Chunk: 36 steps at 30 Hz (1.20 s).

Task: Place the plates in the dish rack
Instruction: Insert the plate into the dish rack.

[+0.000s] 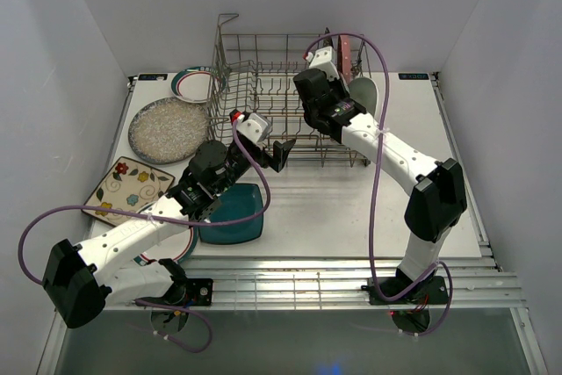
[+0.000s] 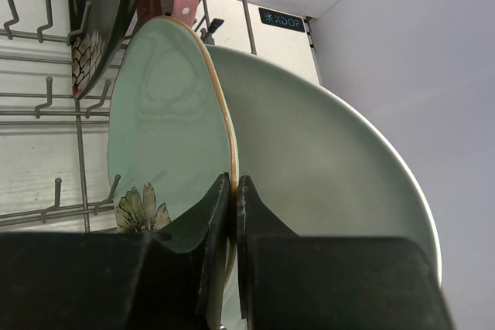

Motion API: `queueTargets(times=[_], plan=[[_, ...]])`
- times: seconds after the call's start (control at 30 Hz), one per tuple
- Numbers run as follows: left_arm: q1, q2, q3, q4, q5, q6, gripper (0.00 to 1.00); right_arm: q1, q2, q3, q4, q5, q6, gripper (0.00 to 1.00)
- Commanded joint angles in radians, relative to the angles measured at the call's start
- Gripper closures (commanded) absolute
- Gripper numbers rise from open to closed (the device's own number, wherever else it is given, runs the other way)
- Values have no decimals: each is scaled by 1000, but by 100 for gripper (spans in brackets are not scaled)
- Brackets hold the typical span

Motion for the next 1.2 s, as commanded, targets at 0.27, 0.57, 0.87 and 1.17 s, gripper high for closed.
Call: queueTargets(times=[0.27,0.57,0.87,1.17], plan=[[4,-19,-3,10,16,1,2,-19,9,10,89,46,44,92],[4,-17,-2,7,21,1,2,-28,14,-15,89,38,66,92],[4,-19,-3,6,22,1,2,-37,23,-21,88,29,79,92],[4,-19,-2,6,25,3,2,-49,29,-33,80,6,111,92]])
